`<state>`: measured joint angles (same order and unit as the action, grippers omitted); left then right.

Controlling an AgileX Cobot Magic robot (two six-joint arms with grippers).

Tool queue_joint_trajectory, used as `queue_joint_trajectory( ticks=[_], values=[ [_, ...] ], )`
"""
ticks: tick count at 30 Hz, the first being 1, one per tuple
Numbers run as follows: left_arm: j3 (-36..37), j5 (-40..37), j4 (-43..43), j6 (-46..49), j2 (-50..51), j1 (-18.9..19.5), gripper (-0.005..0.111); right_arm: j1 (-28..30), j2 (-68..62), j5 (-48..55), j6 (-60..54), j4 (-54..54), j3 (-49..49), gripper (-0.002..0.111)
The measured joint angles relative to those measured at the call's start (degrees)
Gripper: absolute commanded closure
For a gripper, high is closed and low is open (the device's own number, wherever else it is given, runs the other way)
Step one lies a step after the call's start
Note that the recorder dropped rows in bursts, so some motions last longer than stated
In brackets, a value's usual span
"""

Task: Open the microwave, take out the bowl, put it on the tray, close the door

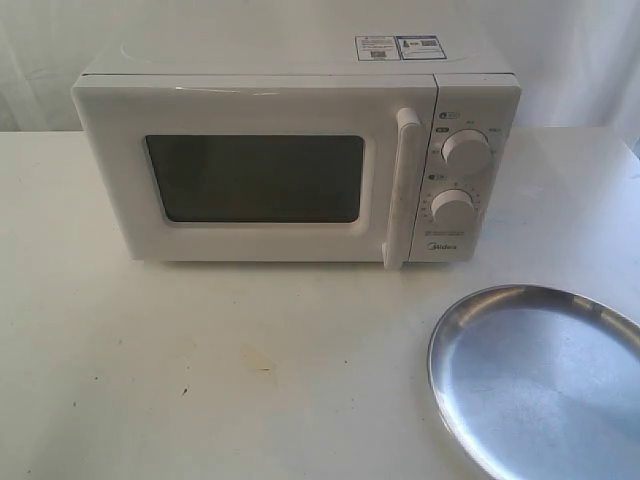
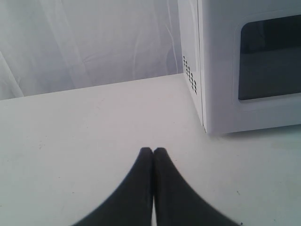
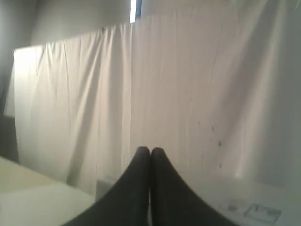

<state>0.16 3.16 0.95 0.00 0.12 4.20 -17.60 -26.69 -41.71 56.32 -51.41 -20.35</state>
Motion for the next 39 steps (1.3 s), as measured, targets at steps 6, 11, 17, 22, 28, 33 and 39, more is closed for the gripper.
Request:
queue_joint_trajectory(
  ticks=[6,11,17,22,28,33,39],
  values=[
    [0.0,0.0,0.0,0.0,0.0,0.0,0.107,0.0,-26.51,-0.12,-5.54,-3.71,-4.58,0.108],
    [0.0,0.0,0.0,0.0,0.0,0.0,0.107,2.09,-42.89,-7.59,-11.73,-5.6,-4.67,0.108],
    [0.0,0.0,0.0,0.0,0.0,0.0,0.107,7.97,-53.69,-25.06,-15.22,-8.88,-5.7,0.108],
    [0.0,0.0,0.0,0.0,0.0,0.0,0.107,10.3,-60.85,-26.63,-16.12,-11.01,-9.76,0.108],
    [0.0,0.0,0.0,0.0,0.0,0.0,0.107,10.38,-66.96,-26.16,-19.08,-11.7,-14.96,0.108],
    [0.0,0.0,0.0,0.0,0.0,0.0,0.107,10.5,-69.72,-23.84,-19.86,-11.7,-18.22,0.108],
    [0.0,0.0,0.0,0.0,0.0,0.0,0.107,10.5,-71.78,-22.66,-22.07,-12.87,-20.55,0.087]
  ],
)
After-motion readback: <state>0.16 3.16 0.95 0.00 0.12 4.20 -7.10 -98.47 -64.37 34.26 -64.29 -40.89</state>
